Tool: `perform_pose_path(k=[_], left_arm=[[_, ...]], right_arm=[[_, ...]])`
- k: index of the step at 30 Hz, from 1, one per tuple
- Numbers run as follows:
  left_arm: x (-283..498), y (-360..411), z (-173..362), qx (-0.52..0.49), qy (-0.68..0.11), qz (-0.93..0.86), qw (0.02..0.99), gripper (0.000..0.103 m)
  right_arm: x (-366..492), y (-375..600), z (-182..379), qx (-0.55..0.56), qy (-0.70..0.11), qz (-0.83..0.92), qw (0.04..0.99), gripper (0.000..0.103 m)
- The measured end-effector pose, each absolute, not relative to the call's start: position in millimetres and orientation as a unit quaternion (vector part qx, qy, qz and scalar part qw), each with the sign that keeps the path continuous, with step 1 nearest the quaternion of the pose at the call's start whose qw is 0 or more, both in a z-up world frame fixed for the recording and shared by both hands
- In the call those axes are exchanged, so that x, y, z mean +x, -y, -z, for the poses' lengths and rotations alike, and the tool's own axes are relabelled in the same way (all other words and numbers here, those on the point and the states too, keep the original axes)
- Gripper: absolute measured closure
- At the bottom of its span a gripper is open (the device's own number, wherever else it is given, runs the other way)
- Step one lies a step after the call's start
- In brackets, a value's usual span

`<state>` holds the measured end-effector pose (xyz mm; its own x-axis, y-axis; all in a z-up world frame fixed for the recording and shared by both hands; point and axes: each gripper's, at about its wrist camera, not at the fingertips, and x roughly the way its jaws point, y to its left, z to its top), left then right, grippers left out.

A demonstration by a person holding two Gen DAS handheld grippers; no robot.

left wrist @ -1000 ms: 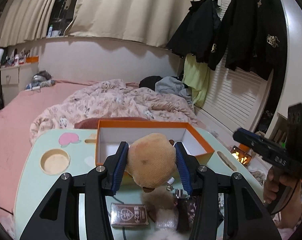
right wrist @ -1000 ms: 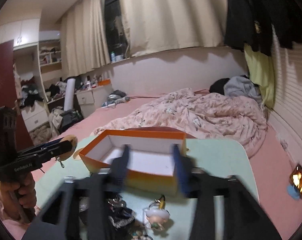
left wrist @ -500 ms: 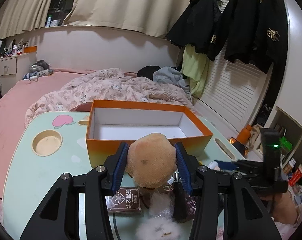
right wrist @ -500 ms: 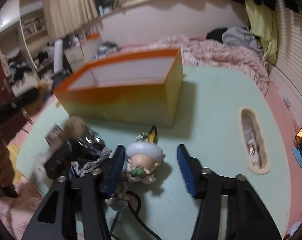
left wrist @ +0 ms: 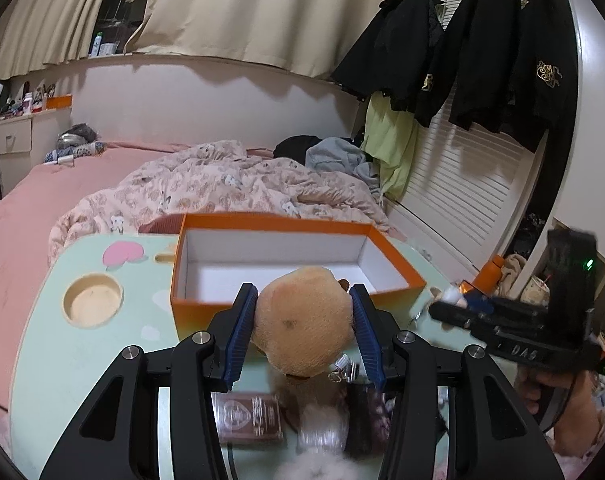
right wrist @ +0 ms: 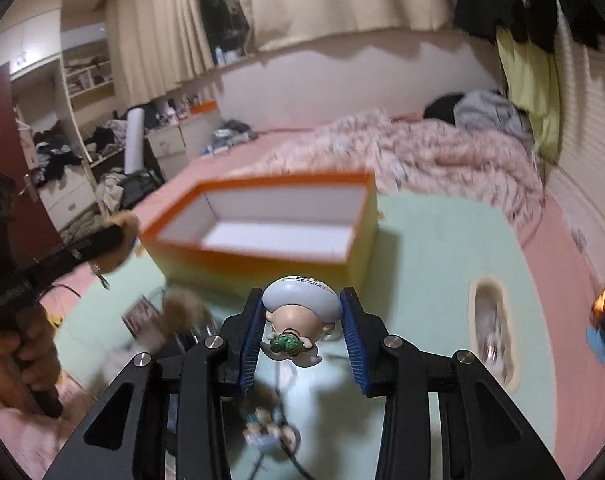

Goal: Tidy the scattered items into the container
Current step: 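Carry the plush with the left tool into the box while the right tool carries the figurine in, then open both tools and withdraw them from the box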

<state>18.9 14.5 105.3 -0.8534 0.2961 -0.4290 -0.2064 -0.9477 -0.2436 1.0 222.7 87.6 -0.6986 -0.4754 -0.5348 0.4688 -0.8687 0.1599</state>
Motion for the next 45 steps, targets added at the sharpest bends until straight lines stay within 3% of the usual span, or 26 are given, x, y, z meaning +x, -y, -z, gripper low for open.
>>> perform_pose_path(k=[7, 17, 20, 24, 32, 45], left_arm=[[-23, -16, -131, -0.231, 0.084, -0.961, 0.129, 0.055], [-76, -23, -99, -0.282, 0.077, -0.950, 0.113, 0.053], [-77, -21, -92, -0.289, 0.094, -0.946, 0.108, 0.048], [-71, -18, -91, -0.282, 0.107, -0.949, 0.096, 0.024], [-56, -11, -97, -0.285, 0.128, -0.945, 0.095, 0.023], [29, -18, -83, -0.305, 0.070, -0.941, 0.130, 0.023]], right_arm=[[-33, -196, -129, 0.252, 0.001, 0.924, 0.287, 0.067], [-84, -174, -101, 0.302, 0.036, 0.907, 0.291, 0.066], [-85, -174, -96, 0.305, 0.036, 0.910, 0.279, 0.065], [-80, -182, -98, 0.293, 0.049, 0.916, 0.269, 0.043], [-57, -187, -106, 0.277, 0.035, 0.921, 0.271, 0.043], [26, -199, -88, 0.293, -0.016, 0.898, 0.327, 0.039]])
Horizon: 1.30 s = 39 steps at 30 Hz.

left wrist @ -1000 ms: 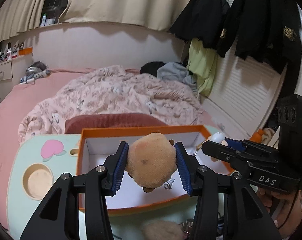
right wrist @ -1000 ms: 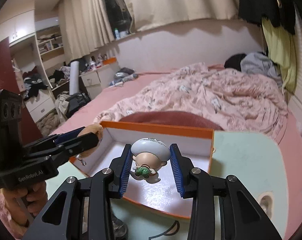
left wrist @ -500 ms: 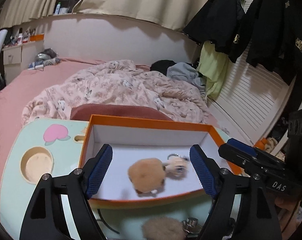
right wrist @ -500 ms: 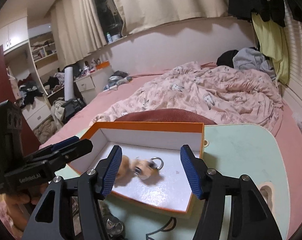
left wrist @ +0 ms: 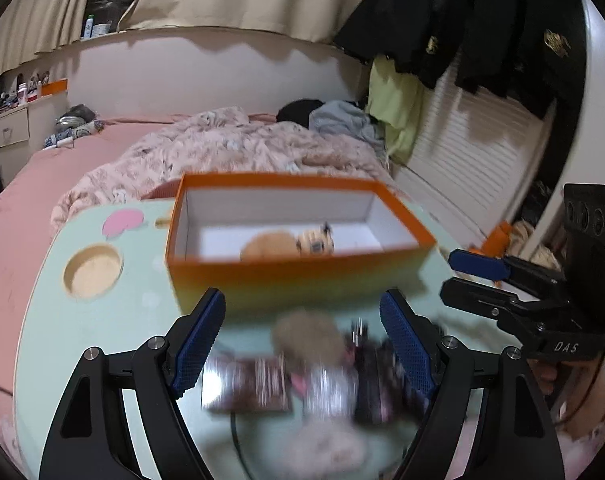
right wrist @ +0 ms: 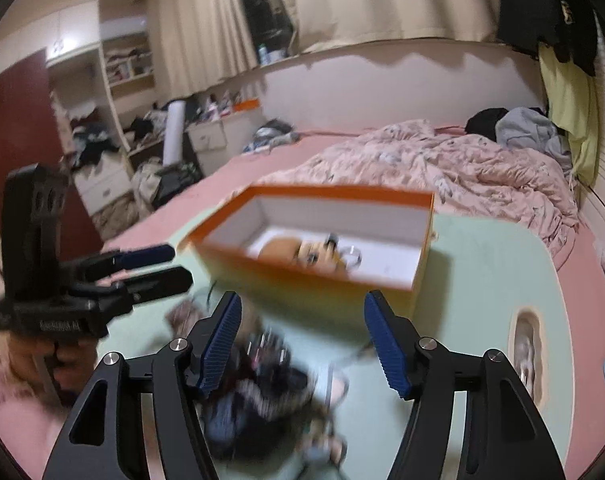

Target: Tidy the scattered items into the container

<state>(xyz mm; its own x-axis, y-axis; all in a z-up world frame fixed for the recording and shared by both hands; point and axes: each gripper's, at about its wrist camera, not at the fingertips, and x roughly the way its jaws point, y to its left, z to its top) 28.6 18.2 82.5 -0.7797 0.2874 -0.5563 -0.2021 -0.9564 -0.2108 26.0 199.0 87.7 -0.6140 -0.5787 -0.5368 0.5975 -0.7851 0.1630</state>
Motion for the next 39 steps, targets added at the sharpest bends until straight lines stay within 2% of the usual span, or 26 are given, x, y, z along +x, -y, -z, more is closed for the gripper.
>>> perform_pose_path(k=[5, 13, 23, 27, 39], left_arm=[[62, -17, -66, -0.299, 0.060, -0.945, 0.121, 0.023], [78, -15, -58, -0.312, 0.045, -0.940, 0.130, 0.023], [79, -38, -36, -0.352, 0.002, -0.924, 0.151, 0.023], [76, -36, -32, -0.364, 0.009, -0.919, 0.152, 0.023], [68, -37, -22, -0.394, 0.007, -0.907, 0.150, 0.020]], right_arm=[[61, -209, -63, 0.302, -0.061, 0.898, 0.314, 0.039], [88, -222, -37, 0.323, -0.063, 0.898, 0.291, 0.038], [83, -222, -23, 0.349, -0.067, 0.894, 0.274, 0.024], [82, -221, -22, 0.348, -0.070, 0.896, 0.267, 0.020], [82, -220, -21, 0.346, -0.074, 0.897, 0.264, 0.019]])
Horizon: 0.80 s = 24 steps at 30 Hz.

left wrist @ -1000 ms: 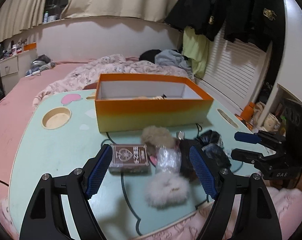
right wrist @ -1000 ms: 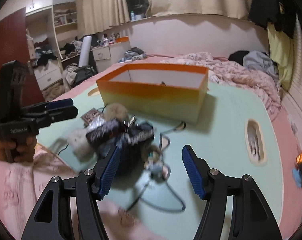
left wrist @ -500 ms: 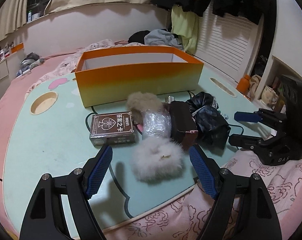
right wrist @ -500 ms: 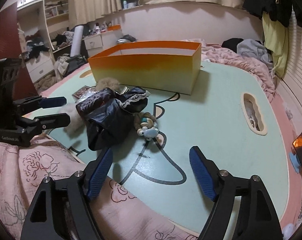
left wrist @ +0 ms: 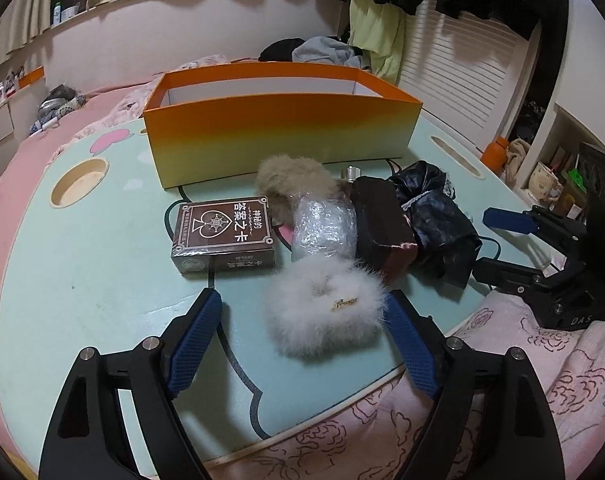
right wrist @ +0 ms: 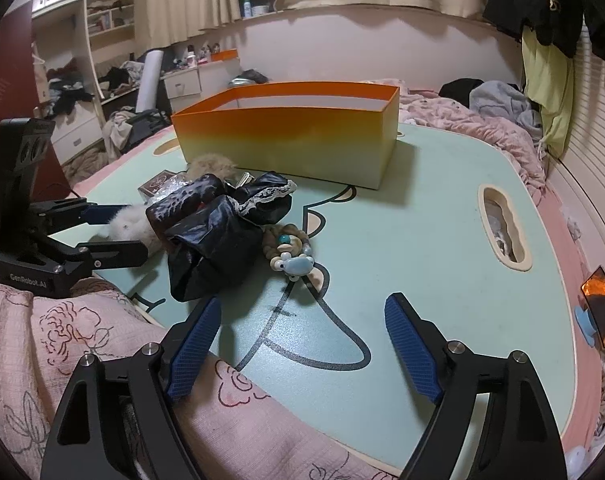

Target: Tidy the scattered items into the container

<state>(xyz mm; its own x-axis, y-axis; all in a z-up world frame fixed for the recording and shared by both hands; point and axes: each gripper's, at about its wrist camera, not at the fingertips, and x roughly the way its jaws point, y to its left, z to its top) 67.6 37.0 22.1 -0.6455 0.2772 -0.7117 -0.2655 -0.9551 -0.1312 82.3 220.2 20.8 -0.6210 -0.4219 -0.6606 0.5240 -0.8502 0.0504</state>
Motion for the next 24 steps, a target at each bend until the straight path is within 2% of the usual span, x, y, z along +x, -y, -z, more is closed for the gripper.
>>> perform_pose_path(k=[24], left_arm=[[66.8, -37.6, -21.9, -0.395, 0.005, -0.907, 0.148, 0.018]], right_arm=[[82.9, -219.7, -20.6, 0.346, -0.074, 0.897, 0.263, 0.019]])
